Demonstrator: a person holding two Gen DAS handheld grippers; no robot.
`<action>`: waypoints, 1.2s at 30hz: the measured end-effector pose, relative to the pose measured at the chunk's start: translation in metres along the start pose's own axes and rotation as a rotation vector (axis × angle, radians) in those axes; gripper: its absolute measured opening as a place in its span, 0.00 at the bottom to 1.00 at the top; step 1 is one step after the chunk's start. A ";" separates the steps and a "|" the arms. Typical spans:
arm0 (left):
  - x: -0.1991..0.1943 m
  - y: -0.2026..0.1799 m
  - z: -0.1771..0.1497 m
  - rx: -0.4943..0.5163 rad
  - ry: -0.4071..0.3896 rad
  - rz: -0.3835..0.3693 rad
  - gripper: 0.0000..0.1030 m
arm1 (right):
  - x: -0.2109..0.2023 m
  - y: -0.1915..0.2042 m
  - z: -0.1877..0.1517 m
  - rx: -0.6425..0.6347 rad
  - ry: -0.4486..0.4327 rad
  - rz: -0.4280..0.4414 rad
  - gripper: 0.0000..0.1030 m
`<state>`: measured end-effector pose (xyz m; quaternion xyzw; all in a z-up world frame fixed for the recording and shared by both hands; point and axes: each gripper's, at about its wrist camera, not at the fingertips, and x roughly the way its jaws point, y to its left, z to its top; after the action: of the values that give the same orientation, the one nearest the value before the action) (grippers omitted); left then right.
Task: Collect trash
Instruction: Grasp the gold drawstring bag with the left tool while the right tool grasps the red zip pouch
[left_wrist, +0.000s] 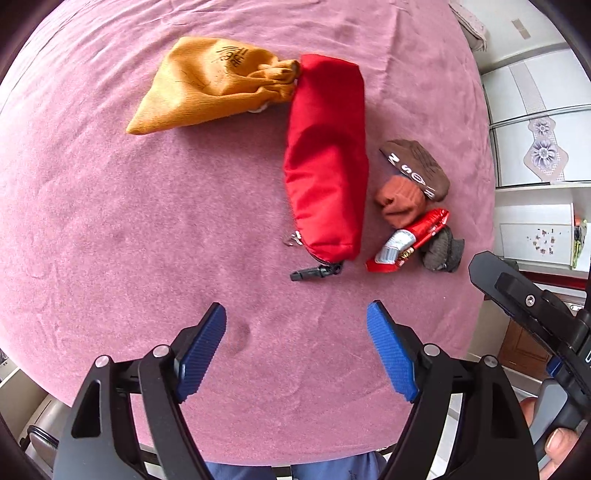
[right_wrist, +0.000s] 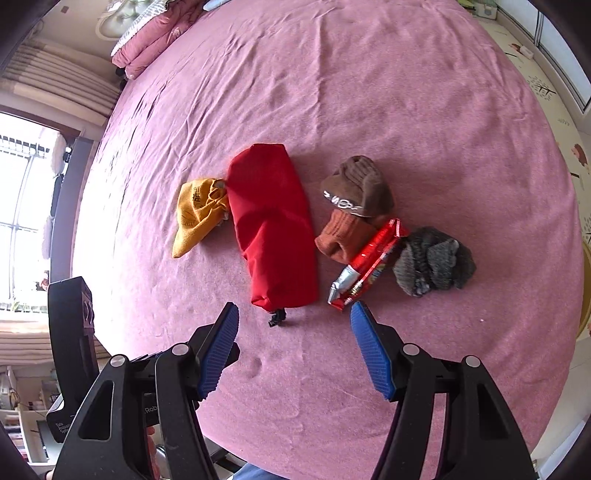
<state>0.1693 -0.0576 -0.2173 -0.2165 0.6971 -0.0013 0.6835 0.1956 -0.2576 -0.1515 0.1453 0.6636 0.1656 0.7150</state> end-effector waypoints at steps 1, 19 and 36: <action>0.000 0.005 0.004 -0.007 0.002 0.000 0.76 | 0.005 0.004 0.004 -0.004 0.006 -0.001 0.60; 0.036 0.054 0.072 -0.170 0.052 -0.053 0.76 | 0.076 0.032 0.072 -0.049 0.105 -0.026 0.61; 0.054 0.139 0.091 -0.656 0.066 -0.308 0.81 | 0.147 0.048 0.100 -0.136 0.209 -0.131 0.76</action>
<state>0.2162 0.0788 -0.3165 -0.5267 0.6412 0.1126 0.5466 0.3032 -0.1502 -0.2561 0.0349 0.7298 0.1773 0.6593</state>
